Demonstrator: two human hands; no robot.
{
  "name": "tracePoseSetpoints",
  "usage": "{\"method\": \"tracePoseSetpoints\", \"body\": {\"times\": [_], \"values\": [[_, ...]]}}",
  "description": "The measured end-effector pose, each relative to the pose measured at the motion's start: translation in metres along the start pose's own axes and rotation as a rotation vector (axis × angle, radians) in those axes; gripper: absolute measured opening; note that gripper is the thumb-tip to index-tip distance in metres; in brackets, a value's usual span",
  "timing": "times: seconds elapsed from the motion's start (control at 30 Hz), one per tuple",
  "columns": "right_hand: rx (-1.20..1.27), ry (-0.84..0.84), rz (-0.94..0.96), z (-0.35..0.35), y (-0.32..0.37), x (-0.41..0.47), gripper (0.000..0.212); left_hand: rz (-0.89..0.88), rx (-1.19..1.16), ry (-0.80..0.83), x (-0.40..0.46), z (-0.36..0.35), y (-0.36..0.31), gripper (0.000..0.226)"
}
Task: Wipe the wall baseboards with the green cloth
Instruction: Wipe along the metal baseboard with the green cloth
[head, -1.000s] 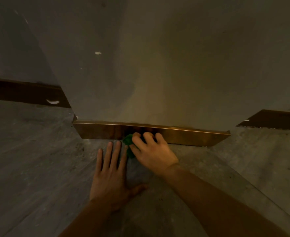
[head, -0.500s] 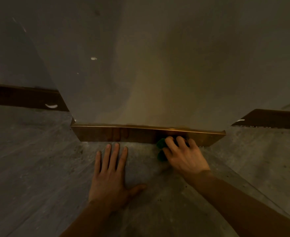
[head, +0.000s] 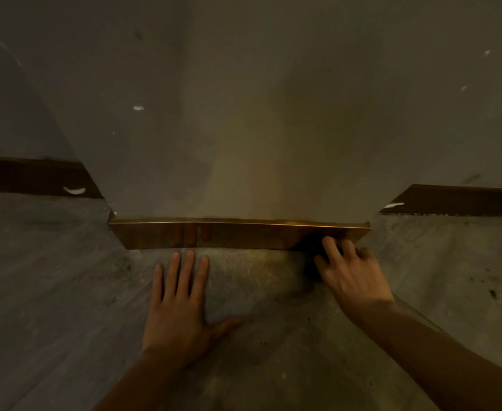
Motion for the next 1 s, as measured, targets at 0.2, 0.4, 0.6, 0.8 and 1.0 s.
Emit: {"method": "tracePoseSetpoints", "body": {"times": [0.2,0.4,0.6,0.8,1.0], "values": [[0.093,0.07,-0.087,0.016,0.004,-0.007,0.046,0.03,0.035,0.062,0.001,0.004,0.001,0.122],[0.27,0.043,-0.135,0.048,0.018,-0.024,0.047,-0.038,-0.09,0.017,0.003,0.032,-0.012,0.111],[0.716,-0.035,-0.197,0.079,0.031,-0.029,0.066,-0.222,-0.149,0.026,0.006,0.061,-0.038,0.116],[0.965,-0.057,-0.074,0.091,0.048,-0.03,0.065,-0.307,-0.259,0.0,0.007,0.08,-0.047,0.123],[1.105,-0.059,0.119,0.107,0.053,-0.038,0.065,-0.385,-0.151,-0.078,0.0,0.102,-0.046,0.079]]}}
Point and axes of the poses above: each hand's wrist, its own x-axis towards the middle knuckle, its own z-axis out of the back of the hand, y = z × x, the point moved 3 cm from there along x, towards the middle knuckle
